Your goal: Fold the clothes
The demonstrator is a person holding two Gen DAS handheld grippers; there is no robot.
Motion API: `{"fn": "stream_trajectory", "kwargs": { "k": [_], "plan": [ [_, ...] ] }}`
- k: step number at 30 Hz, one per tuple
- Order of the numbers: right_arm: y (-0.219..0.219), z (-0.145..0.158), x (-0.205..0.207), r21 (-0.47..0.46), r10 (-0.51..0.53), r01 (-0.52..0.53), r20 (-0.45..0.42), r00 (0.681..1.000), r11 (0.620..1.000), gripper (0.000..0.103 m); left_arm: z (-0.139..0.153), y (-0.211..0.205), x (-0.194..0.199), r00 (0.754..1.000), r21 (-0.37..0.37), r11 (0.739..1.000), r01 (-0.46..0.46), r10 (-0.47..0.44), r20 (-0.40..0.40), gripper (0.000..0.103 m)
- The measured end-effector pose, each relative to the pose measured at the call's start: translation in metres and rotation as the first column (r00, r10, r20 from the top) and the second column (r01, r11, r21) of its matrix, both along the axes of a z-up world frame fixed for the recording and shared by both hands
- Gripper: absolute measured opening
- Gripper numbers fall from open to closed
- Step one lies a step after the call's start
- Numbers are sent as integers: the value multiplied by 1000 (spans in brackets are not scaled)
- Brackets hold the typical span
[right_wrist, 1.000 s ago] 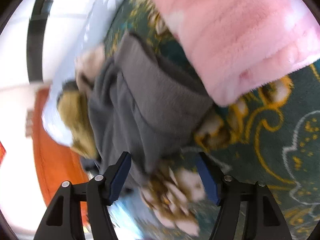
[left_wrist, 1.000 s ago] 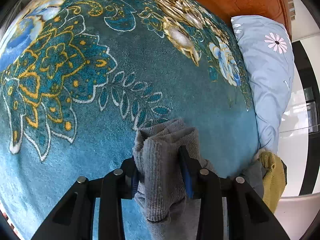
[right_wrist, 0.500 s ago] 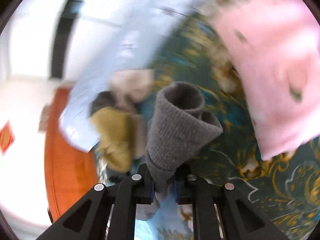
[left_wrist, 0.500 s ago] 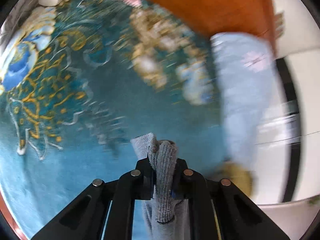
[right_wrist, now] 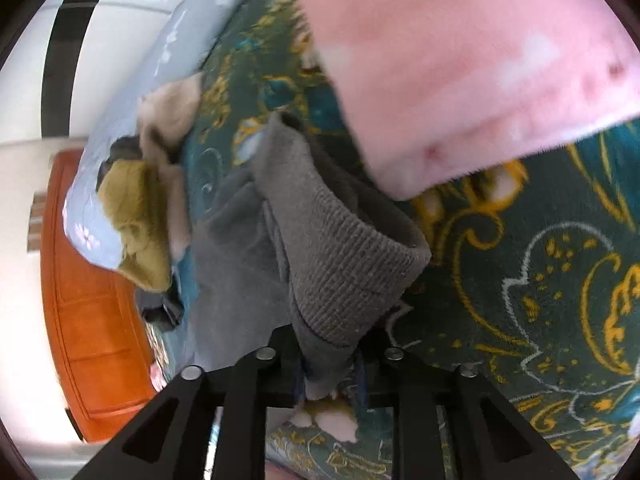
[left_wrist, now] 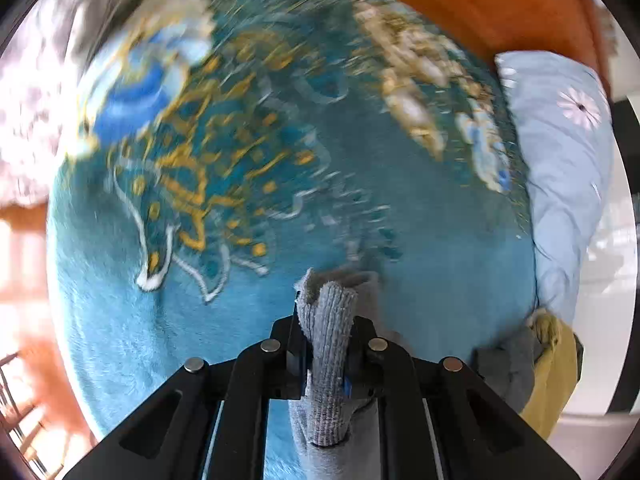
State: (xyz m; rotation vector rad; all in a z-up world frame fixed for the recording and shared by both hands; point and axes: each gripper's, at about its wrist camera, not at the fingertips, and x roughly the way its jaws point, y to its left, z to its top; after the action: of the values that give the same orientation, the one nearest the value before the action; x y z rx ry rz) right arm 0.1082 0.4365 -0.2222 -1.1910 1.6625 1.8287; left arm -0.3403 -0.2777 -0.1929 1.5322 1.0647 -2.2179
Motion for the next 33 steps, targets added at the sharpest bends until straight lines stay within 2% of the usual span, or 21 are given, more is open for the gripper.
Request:
{"fn": "stream_trajectory", "kwargs": {
  "k": [3, 5, 9, 12, 17, 19, 20, 22, 23, 24, 26, 30, 31, 32, 33],
  "plan": [
    [-3, 16, 4, 51, 35, -37, 35, 999, 998, 45, 43, 30, 2, 994, -72, 995, 70, -75, -81, 12],
    [-3, 26, 8, 92, 53, -58, 58, 997, 994, 49, 74, 59, 8, 980, -138, 983, 123, -142, -137, 12],
    [2, 42, 15, 165, 50, -62, 78, 996, 984, 49, 116, 123, 32, 930, -274, 932, 238, -299, -211, 12],
    [2, 50, 8, 185, 55, -65, 62, 997, 981, 49, 134, 191, 65, 867, -390, 858, 335, -442, -228, 12],
    [-12, 55, -6, 186, 116, -114, -3, 993, 976, 49, 122, 297, 116, 769, -503, 723, 473, -618, -163, 12],
    [-14, 54, -8, 187, 144, -139, -10, 990, 972, 49, 105, 340, 138, 722, -523, 659, 540, -682, -114, 12],
    [-15, 52, -10, 181, 150, -144, -16, 989, 973, 49, 100, 355, 147, 705, -527, 638, 562, -703, -99, 12],
    [-16, 50, -11, 173, 153, -146, -26, 988, 974, 49, 78, 390, 167, 648, -539, 562, 628, -760, -37, 13],
    [-15, 49, -10, 169, 158, -151, -31, 987, 974, 49, 66, 403, 173, 628, -542, 528, 653, -778, -2, 13],
    [-15, 49, -9, 168, 162, -154, -36, 986, 974, 49, 56, 414, 180, 609, -545, 497, 675, -792, 33, 13],
    [-13, 49, -6, 168, 165, -155, -44, 985, 973, 49, 39, 427, 187, 591, -547, 460, 700, -802, 81, 13],
    [-7, 45, 2, 160, 164, -155, -44, 985, 975, 49, 19, 428, 188, 571, -484, 450, 750, -810, 133, 17],
    [-6, 44, 2, 156, 163, -155, -41, 986, 976, 49, 18, 428, 189, 576, -472, 462, 751, -808, 126, 21],
    [-6, 42, 3, 153, 162, -154, -38, 986, 976, 49, 19, 426, 189, 584, -462, 478, 747, -804, 112, 25],
    [-6, 41, 3, 144, 161, -154, -43, 986, 978, 49, 20, 423, 190, 587, -438, 496, 749, -804, 94, 42]
  ]
}}
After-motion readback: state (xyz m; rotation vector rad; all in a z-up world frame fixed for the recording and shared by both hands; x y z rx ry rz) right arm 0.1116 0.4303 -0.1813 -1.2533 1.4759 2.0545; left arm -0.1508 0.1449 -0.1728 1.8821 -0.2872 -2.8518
